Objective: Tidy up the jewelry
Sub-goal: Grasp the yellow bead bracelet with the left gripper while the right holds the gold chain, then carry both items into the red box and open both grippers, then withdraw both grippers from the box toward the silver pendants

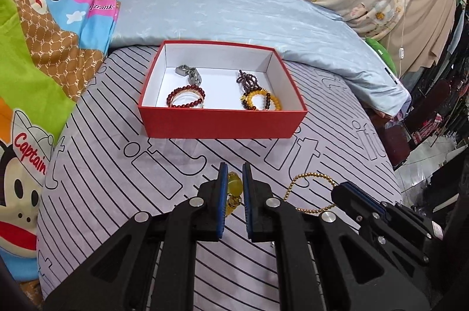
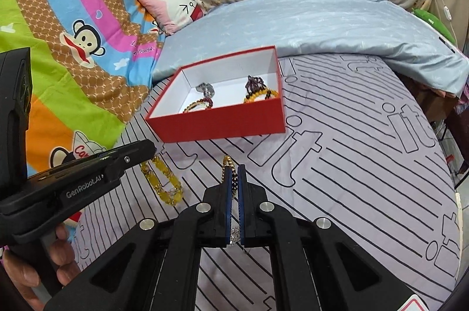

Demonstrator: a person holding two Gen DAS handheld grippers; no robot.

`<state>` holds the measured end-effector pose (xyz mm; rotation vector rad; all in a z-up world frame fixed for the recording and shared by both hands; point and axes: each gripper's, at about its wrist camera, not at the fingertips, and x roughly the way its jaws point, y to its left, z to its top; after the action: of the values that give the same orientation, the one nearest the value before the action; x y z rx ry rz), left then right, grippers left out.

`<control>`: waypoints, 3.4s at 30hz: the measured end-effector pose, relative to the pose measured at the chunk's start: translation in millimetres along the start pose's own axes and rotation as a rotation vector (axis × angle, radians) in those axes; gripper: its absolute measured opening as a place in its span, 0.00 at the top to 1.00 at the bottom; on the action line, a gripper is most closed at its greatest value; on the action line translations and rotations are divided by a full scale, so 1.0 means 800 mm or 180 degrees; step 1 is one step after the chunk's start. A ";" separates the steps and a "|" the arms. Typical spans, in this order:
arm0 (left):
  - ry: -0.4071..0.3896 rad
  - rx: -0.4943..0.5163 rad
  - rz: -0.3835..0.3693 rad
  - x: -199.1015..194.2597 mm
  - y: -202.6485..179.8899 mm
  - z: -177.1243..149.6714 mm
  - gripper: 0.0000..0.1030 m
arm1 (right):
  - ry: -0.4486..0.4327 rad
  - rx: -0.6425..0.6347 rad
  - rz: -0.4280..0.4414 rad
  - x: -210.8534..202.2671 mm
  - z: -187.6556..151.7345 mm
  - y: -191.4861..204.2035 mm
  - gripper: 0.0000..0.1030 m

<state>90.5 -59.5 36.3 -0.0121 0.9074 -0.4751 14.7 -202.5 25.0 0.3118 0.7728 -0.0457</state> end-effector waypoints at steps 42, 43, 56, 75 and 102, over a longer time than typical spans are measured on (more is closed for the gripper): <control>-0.0258 0.0154 0.0158 0.091 0.003 0.177 0.91 | -0.0228 -0.0184 0.0046 0.126 0.179 0.012 0.97; -0.0240 0.0146 0.0157 0.096 0.005 0.177 0.91 | -0.0216 -0.0184 0.0044 0.130 0.178 0.012 0.97; -0.0062 0.0037 0.0240 0.147 0.031 0.177 0.91 | -0.0008 -0.0200 0.0083 0.188 0.175 0.014 0.97; -0.0114 -0.0129 0.0627 0.158 0.065 0.169 0.53 | 0.0023 -0.0209 -0.0166 0.202 0.163 0.010 0.55; -0.0169 -0.0110 0.0643 0.104 0.055 0.141 0.53 | -0.0090 -0.0213 -0.0187 0.136 0.145 0.023 0.51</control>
<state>236.5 -74.9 34.6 0.0349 0.8545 -0.2699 174.4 -211.2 32.3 0.2245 0.7538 -0.0791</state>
